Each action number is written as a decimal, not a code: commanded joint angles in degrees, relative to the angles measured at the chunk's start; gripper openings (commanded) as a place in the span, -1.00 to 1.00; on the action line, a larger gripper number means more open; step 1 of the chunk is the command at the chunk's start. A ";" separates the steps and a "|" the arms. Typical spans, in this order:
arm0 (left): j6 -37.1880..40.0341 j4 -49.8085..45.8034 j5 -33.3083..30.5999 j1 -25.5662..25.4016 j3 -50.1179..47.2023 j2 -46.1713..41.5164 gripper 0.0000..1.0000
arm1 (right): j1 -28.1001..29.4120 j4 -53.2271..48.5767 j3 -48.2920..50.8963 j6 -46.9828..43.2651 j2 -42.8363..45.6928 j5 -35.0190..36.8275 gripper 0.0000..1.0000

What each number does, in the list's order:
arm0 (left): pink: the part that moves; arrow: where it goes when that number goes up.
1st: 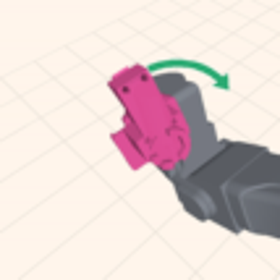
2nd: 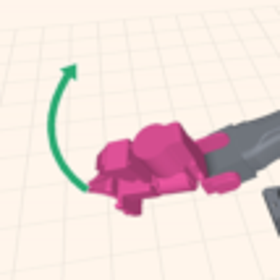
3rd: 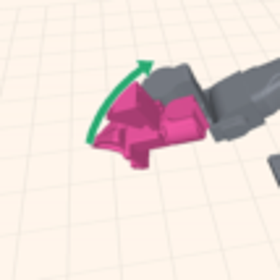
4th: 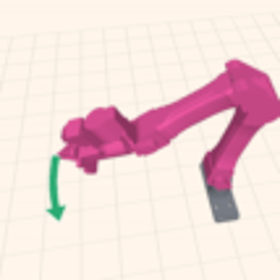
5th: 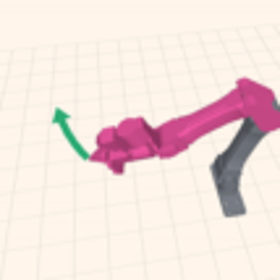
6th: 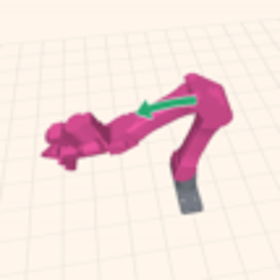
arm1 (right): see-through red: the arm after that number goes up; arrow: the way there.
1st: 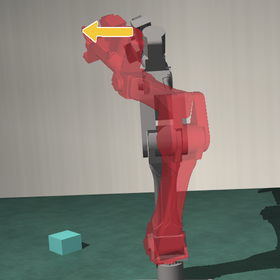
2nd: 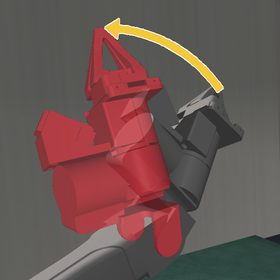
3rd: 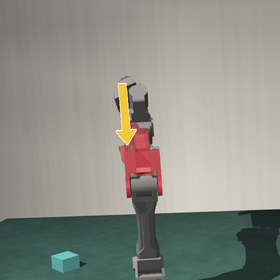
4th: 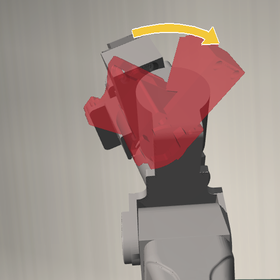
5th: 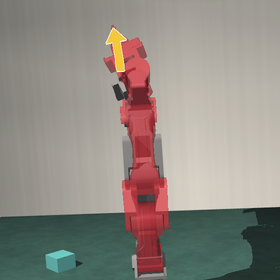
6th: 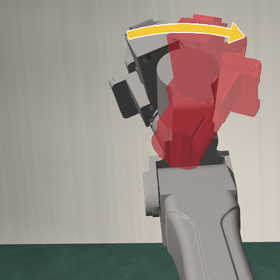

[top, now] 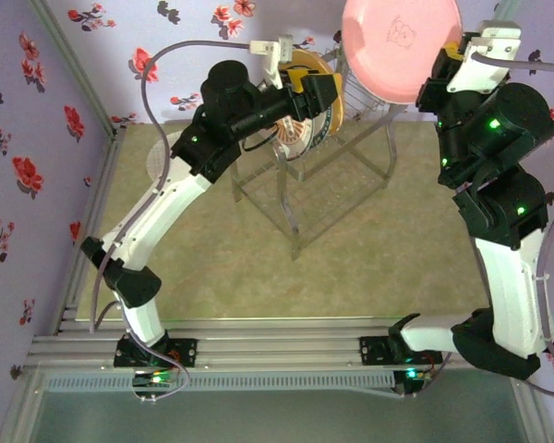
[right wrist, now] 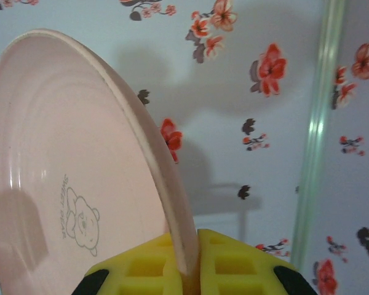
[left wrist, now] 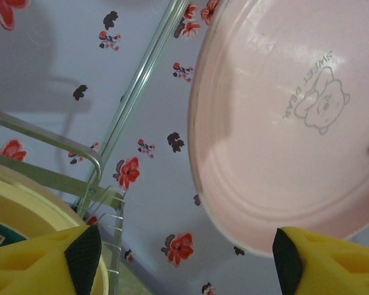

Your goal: Unload the plates from the dish rack

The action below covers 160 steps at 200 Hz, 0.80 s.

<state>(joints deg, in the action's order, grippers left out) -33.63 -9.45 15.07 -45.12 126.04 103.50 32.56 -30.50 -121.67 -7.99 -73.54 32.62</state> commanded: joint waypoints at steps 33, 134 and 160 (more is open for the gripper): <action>0.53 -0.74 0.07 -0.06 3.50 1.32 0.30 | -0.21 -0.39 -0.50 8.68 -0.58 -7.41 -1.00; -5.17 -0.68 0.94 1.75 3.74 1.63 -1.00 | -3.80 -2.36 0.13 17.06 -1.94 -15.74 -1.00; -7.14 -0.80 2.12 2.55 3.73 1.44 -1.00 | -5.11 -2.81 0.08 18.56 -2.28 -17.83 -1.00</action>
<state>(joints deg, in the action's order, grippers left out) -40.64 -9.91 17.45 -43.24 128.73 104.47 28.29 -34.61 -121.64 7.22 -75.72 18.65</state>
